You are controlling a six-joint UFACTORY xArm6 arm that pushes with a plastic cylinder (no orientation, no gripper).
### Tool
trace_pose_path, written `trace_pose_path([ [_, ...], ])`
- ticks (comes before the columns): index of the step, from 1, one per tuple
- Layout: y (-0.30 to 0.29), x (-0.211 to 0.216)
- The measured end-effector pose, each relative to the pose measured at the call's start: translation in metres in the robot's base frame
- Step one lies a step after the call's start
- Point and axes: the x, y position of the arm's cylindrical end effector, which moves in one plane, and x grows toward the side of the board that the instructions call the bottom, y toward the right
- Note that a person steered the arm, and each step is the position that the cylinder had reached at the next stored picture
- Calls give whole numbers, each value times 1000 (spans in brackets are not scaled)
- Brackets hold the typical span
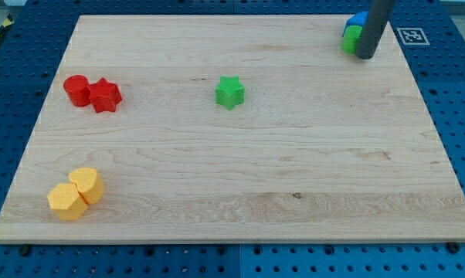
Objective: Nudge the green star a bit right
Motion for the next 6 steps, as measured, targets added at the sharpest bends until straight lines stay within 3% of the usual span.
trace_pose_path([
  [2,-26,60],
  [4,-185,20],
  [5,-288,20],
  [6,-344,48],
])
